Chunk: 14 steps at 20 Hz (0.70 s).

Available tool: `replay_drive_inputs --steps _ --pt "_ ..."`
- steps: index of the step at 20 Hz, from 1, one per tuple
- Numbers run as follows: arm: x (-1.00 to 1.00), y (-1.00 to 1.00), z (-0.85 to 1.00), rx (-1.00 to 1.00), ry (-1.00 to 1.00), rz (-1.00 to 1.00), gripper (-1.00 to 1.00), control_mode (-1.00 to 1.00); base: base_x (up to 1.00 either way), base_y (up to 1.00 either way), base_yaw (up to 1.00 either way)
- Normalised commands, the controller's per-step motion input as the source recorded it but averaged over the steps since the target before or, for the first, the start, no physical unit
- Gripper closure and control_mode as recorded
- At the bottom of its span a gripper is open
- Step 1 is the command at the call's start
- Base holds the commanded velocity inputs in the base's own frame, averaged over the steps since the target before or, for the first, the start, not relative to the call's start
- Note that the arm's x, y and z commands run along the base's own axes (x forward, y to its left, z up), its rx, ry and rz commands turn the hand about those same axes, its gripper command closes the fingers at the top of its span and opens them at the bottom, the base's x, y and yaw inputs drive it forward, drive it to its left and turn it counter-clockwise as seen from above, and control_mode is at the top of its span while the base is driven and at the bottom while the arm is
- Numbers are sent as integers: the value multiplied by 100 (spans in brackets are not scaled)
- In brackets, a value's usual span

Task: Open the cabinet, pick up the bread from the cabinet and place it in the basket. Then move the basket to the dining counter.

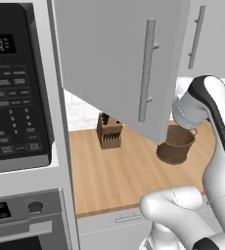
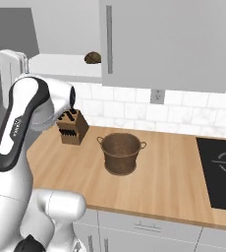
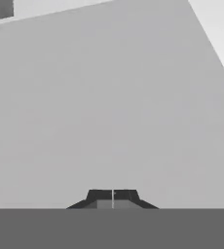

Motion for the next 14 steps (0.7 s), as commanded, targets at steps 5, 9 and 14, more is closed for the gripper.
replay_drive_inputs --steps 5,9,14 --pt "-22 100 0 0 4 17 100 -100 0 0 0" --pt "0 100 -6 0 0 4 100 -100 0 0 0" --pt "15 75 -20 0 1 -3 100 -100 0 0 0"
